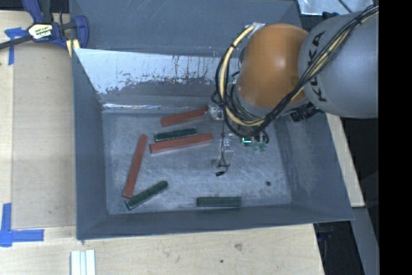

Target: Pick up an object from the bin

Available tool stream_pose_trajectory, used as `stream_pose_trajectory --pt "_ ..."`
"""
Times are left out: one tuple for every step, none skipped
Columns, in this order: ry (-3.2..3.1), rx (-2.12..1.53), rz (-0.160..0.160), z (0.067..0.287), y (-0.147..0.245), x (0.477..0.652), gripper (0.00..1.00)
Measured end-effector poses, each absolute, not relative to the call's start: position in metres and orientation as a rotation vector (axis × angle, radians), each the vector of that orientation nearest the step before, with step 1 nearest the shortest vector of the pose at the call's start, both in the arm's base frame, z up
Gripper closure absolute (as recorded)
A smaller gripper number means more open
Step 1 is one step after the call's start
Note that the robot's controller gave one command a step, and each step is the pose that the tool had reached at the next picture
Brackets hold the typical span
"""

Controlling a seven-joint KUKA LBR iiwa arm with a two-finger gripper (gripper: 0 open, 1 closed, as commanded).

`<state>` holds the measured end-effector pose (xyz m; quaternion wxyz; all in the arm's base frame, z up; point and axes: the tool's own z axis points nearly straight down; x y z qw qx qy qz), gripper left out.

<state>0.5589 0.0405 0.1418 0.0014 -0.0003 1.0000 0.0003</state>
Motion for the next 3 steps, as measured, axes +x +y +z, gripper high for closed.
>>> stream_pose_trajectory --pt "3.123 -0.260 0.000 0.073 0.079 0.604 0.00" --pt "3.126 -0.258 0.001 0.076 0.079 0.605 1.00" --pt "3.033 -0.756 0.000 0.075 0.067 0.597 1.00"
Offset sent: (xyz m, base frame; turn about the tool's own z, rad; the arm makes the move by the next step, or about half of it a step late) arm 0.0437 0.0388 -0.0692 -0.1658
